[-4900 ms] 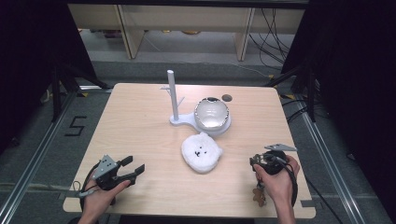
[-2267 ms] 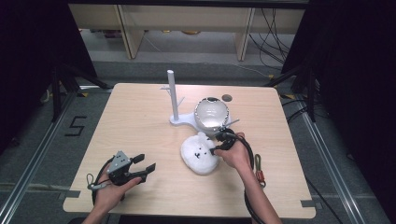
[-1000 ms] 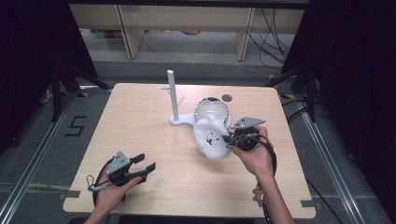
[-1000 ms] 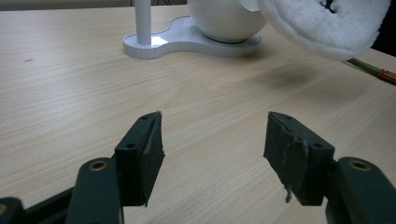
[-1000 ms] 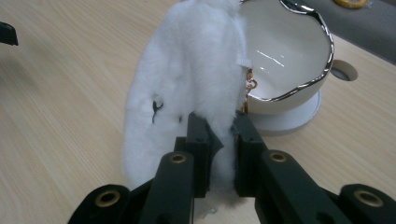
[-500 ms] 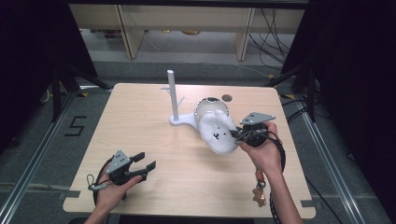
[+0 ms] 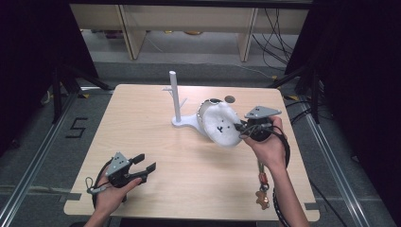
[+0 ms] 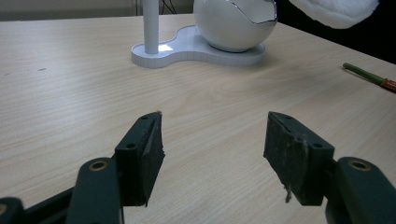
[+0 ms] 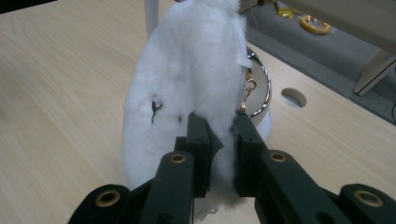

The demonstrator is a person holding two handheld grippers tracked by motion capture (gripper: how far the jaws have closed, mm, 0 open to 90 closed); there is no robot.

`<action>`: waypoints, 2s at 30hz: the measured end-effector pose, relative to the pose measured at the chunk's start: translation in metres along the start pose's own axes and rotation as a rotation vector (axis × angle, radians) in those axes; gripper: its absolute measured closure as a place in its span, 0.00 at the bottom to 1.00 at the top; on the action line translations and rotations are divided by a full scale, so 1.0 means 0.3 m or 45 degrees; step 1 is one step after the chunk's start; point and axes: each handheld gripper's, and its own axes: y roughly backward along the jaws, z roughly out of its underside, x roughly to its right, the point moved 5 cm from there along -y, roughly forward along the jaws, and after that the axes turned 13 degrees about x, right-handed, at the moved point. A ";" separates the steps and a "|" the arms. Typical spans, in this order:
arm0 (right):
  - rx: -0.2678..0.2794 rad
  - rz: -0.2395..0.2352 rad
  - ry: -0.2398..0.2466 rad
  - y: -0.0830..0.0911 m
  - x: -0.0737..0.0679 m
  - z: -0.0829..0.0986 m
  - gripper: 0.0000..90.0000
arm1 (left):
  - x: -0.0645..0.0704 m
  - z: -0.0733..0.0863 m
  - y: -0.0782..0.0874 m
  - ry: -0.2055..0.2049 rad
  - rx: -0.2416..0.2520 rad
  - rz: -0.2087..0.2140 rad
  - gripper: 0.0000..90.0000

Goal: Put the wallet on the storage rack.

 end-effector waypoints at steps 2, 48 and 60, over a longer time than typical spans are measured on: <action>0.013 0.006 0.008 -0.013 0.012 -0.018 0.90 | 0.000 -0.001 0.002 -0.001 0.000 0.001 0.41; -0.026 0.093 0.015 -0.363 0.124 0.041 0.88 | -0.001 0.007 0.005 0.003 -0.006 0.001 0.41; -0.098 0.161 0.042 -0.373 0.123 0.041 0.64 | -0.005 0.005 0.009 0.004 -0.005 -0.001 0.41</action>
